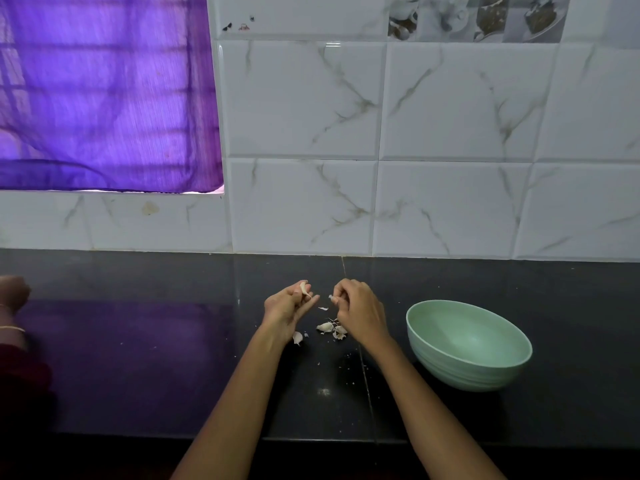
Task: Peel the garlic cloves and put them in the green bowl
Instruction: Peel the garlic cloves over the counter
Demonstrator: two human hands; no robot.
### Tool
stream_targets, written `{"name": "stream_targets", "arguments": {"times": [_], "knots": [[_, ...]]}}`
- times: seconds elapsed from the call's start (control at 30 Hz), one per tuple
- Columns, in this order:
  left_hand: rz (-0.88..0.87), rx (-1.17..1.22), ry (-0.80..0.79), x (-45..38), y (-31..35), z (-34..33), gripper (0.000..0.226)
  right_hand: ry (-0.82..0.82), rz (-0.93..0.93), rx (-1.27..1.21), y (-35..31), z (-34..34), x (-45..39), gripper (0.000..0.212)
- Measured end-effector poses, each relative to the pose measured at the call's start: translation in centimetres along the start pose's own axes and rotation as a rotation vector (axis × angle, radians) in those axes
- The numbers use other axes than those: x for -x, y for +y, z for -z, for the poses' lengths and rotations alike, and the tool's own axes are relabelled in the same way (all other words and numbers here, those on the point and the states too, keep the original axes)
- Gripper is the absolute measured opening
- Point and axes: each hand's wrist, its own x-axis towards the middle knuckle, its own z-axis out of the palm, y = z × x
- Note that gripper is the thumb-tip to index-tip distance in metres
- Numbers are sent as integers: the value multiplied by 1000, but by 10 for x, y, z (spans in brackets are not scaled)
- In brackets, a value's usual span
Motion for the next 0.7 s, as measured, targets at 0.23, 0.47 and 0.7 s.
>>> {"name": "stream_targets", "arguments": {"times": [0.23,0.47,0.7], "knots": [[-67,-127,-24,2,-6,-1,17,98,-91,-82,1,0,0,29],[-80,-180,-49,0,-9,-2,16,75,-174,-29,8,-2,-2,12],[-77,-250,-163,4,-15,-4,18,33,-113,-322,2,-5,-2,15]]}}
